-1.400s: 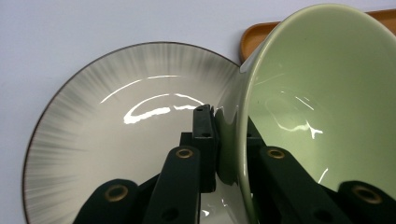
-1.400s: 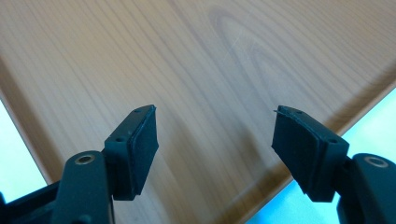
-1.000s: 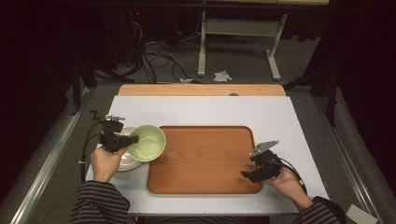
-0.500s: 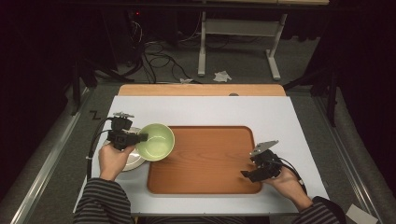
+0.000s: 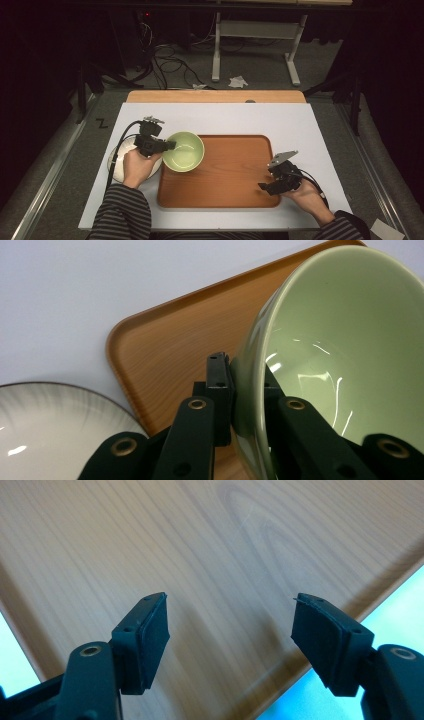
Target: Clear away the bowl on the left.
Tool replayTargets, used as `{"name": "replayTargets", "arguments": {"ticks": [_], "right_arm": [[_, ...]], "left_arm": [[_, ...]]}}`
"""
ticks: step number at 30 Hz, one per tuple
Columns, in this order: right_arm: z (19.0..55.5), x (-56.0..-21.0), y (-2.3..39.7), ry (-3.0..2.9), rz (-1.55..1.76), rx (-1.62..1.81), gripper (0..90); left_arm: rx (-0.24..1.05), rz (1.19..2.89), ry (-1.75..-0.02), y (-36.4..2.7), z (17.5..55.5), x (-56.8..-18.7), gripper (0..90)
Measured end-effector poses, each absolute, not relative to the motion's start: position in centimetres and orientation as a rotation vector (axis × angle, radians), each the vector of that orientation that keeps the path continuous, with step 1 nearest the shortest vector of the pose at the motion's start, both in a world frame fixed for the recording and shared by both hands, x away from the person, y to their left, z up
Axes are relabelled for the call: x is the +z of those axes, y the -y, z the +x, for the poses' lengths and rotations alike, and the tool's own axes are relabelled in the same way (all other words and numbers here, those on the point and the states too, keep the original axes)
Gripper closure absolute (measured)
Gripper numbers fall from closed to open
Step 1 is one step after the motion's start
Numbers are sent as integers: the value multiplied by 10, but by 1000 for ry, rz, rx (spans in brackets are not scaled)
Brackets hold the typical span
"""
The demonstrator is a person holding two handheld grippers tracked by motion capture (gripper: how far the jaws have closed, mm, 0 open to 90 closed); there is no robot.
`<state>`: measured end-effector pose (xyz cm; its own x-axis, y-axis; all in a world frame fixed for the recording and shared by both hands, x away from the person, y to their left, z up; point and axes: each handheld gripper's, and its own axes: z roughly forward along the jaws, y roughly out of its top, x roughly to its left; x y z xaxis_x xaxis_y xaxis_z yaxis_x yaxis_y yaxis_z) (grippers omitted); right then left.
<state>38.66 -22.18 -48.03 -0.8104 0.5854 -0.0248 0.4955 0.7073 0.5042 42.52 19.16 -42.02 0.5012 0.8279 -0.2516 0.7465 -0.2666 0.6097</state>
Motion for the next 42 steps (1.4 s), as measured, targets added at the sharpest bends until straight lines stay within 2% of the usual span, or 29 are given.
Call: {"name": "replayTargets", "arguments": {"ticks": [18, 42], "right_arm": [[386, -480, 222, -2730, 882, 726, 325], [386, -480, 222, -2732, 876, 727, 325]], "left_arm": [[84, 2121, -1185, -150, 433, -421, 835], [-4, 2178, -1179, -108, 454, -447, 834]]}}
